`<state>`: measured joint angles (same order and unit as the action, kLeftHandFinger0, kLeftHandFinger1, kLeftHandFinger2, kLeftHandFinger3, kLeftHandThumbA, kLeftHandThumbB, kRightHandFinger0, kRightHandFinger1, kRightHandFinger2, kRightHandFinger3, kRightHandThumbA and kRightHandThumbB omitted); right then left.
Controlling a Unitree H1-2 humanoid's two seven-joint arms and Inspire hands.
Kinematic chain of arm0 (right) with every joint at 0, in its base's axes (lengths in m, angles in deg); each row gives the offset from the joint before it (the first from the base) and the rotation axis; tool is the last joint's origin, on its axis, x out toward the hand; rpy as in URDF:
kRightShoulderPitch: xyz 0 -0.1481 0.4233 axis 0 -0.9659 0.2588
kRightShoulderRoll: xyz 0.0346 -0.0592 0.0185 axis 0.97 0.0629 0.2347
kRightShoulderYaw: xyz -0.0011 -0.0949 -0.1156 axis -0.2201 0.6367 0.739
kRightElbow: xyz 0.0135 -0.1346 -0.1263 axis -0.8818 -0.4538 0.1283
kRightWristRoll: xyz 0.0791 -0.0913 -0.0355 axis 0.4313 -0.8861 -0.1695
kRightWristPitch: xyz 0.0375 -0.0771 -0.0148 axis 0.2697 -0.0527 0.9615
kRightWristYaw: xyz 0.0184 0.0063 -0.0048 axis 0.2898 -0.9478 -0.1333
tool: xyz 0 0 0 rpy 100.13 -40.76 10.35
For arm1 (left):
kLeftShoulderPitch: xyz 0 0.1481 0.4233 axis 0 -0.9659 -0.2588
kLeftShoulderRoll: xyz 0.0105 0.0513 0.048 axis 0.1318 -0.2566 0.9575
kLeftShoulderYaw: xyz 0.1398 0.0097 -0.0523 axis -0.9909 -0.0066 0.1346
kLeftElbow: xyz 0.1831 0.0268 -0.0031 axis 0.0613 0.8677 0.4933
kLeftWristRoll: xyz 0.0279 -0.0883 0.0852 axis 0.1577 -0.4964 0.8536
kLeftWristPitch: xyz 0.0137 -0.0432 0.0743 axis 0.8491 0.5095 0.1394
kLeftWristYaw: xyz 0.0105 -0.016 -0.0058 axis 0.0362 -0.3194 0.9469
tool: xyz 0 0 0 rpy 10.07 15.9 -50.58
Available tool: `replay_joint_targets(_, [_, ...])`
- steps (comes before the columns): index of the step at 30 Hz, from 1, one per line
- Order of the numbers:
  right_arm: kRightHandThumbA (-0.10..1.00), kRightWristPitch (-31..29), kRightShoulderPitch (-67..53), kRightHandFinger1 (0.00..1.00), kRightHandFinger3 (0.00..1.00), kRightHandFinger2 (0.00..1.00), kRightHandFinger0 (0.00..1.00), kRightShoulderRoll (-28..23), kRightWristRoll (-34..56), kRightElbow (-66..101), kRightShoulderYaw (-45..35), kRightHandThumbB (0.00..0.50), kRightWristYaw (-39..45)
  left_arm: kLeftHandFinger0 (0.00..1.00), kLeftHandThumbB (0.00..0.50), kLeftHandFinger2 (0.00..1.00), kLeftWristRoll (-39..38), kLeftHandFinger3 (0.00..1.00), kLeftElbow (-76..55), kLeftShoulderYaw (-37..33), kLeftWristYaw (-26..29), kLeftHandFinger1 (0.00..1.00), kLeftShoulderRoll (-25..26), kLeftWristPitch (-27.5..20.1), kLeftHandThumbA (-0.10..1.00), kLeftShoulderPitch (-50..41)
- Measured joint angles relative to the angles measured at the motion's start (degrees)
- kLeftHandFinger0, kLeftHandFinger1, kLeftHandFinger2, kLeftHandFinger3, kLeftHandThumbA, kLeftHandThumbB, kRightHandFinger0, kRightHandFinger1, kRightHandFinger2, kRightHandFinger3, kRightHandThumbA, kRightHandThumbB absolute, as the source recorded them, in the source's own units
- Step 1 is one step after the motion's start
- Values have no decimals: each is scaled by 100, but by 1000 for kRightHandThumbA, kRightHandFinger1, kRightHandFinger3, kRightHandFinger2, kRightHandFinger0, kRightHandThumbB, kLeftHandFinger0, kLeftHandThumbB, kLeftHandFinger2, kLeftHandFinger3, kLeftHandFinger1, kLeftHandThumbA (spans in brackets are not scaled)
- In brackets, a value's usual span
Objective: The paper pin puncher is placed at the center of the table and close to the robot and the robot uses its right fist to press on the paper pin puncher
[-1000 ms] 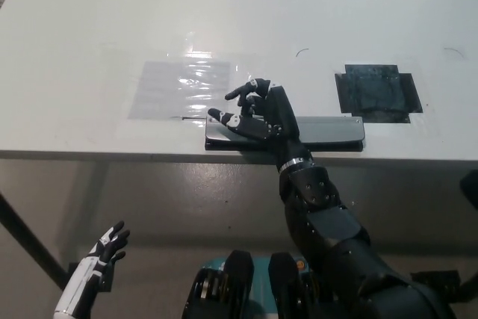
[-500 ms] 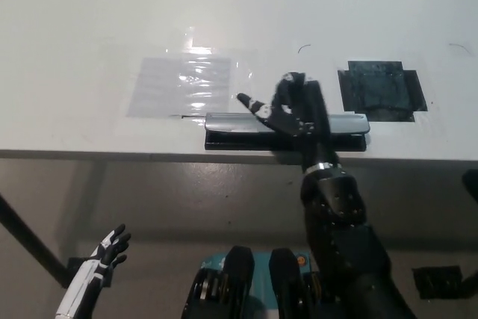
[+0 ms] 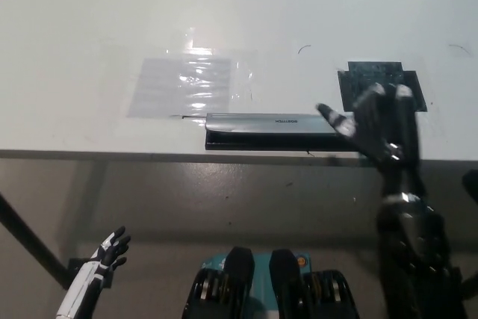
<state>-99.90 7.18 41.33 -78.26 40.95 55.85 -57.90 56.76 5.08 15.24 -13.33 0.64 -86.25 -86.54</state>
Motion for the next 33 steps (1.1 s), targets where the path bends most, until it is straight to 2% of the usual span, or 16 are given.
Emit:
replay_joint_targets(3, [1000, 69, -607, 0, 0, 0, 0, -124, -6, 651, 36, 55, 9, 1000, 197, 1000, 1, 1000, 2, 0, 0, 1000, 0, 0, 1000, 2])
replay_joint_targets(6, [1000, 99, -1226, 0, 0, 0, 0, -211, -9, 1184, 98, 63, 41, 1000, 185, 1000, 1, 1000, 1, 0, -1, 1000, 2, 0, 1000, 4])
replay_joint_targets(7, [1000, 101, -1661, 9, 69, 22, 98, -274, -9, 1460, 158, 103, 82, 1000, 184, 1000, 2, 1000, -3, -1, -1, 1000, 3, -1, 1000, 7])
replay_joint_targets(8, [1000, 105, -2071, 210, 269, 251, 241, -351, -12, 1631, 224, 152, 140, 1000, 179, 1000, 5, 1000, -14, -4, -2, 1000, 9, -2, 1000, 10])
replay_joint_targets(9, [986, 129, -2365, 501, 513, 523, 465, -407, -51, 1658, 255, 127, 167, 1000, 182, 1000, 6, 1000, -31, -4, -3, 1000, 18, -2, 1000, 11])
replay_joint_targets(10, [992, 180, -2584, 834, 886, 927, 741, -454, -99, 1632, 276, 200, 178, 1000, 188, 1000, 5, 1000, -39, -3, -3, 1000, 25, -3, 1000, 13])
replay_joint_targets(11, [1000, 203, -2711, 1000, 1000, 1000, 998, -489, -120, 1610, 292, 255, 189, 1000, 199, 1000, 5, 1000, -43, -3, -3, 1000, 29, -3, 1000, 14])
replay_joint_targets(13, [1000, 281, -2965, 1000, 1000, 1000, 1000, -647, -221, 1427, 402, 279, 245, 1000, 191, 1000, 5, 1000, -48, -4, -4, 1000, 35, -3, 1000, 18])
replay_joint_targets(14, [1000, 299, -2991, 1000, 1000, 1000, 1000, -700, -257, 1346, 442, 327, 270, 1000, 193, 1000, 5, 1000, -49, -6, -5, 1000, 34, -3, 1000, 22])
replay_joint_targets(15, [1000, 304, -3002, 1000, 1000, 1000, 1000, -774, -298, 1168, 513, 340, 328, 1000, 193, 1000, 6, 1000, -52, -10, -6, 1000, 33, -3, 1000, 37])
replay_joint_targets(18, [1000, 310, -2977, 1000, 1000, 1000, 1000, -884, -365, 807, 667, 351, 435, 1000, 198, 1000, 8, 1000, -66, -13, -6, 1000, 34, -4, 1000, 72])
replay_joint_targets(20, [1000, 310, -2924, 1000, 1000, 1000, 1000, -895, -426, 634, 750, 334, 481, 1000, 209, 1000, 8, 1000, -74, -13, -7, 1000, 34, -4, 1000, 74])
replay_joint_targets(22, [1000, 309, -2860, 1000, 1000, 1000, 1000, -887, -508, 543, 767, 350, 488, 1000, 205, 1000, 9, 1000, -73, -13, -8, 1000, 35, -4, 1000, 82])
replay_joint_targets(24, [1000, 299, -2773, 1000, 1000, 1000, 1000, -883, -577, 456, 762, 406, 483, 1000, 196, 1000, 10, 1000, -73, -13, -9, 1000, 37, -5, 1000, 94])
replay_joint_targets(29, [1000, 263, -2630, 1000, 1000, 1000, 1000, -854, -657, 277, 727, 379, 468, 1000, 211, 1000, 16, 1000, -89, -13, -18, 1000, 39, -7, 1000, 115])
replay_joint_targets(33, [1000, 209, -2629, 1000, 1000, 1000, 1000, -837, -691, 223, 721, 357, 460, 1000, 201, 1000, 17, 1000, -89, -11, -27, 1000, 46, -7, 1000, 116])
